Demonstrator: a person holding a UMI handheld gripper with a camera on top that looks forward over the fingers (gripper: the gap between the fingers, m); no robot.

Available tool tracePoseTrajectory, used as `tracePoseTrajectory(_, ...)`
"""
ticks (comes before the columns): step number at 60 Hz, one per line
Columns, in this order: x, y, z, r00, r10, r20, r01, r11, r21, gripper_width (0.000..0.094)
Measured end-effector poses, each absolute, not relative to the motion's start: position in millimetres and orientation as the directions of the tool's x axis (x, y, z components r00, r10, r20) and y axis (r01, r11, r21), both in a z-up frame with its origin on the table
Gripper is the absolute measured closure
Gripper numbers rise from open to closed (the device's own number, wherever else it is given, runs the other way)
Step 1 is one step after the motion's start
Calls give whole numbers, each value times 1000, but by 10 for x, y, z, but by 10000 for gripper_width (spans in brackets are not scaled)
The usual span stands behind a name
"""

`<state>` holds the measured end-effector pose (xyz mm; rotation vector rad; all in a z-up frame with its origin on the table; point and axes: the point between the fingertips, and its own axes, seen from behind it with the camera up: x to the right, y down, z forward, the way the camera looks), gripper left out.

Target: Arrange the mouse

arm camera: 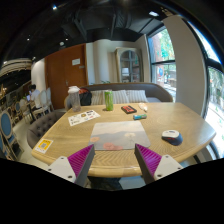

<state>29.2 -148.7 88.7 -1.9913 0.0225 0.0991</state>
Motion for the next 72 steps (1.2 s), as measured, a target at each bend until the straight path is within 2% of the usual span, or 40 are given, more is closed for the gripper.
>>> tracePoseTrajectory(15,772,-1457,717,996,-24,-81,-83,-435,-896,107)
tracePoseTrajectory(35,2478,-1056,201,978,-182,98,-1,-478,-878,86)
tracePoseTrajectory(45,2937,-837,5,972,-221,78,-41,-488,-872,88)
tracePoseTrajectory(66,3475,-261,-75,976,-219,-7,-111,-469,-876,90)
tracePoseTrajectory(69,3523,-184,-77,973,-225,-51,-153,-463,-873,117)
tracePoseTrajectory(72,3593,-139,-88,971,-234,-52,-159,-469,-869,227)
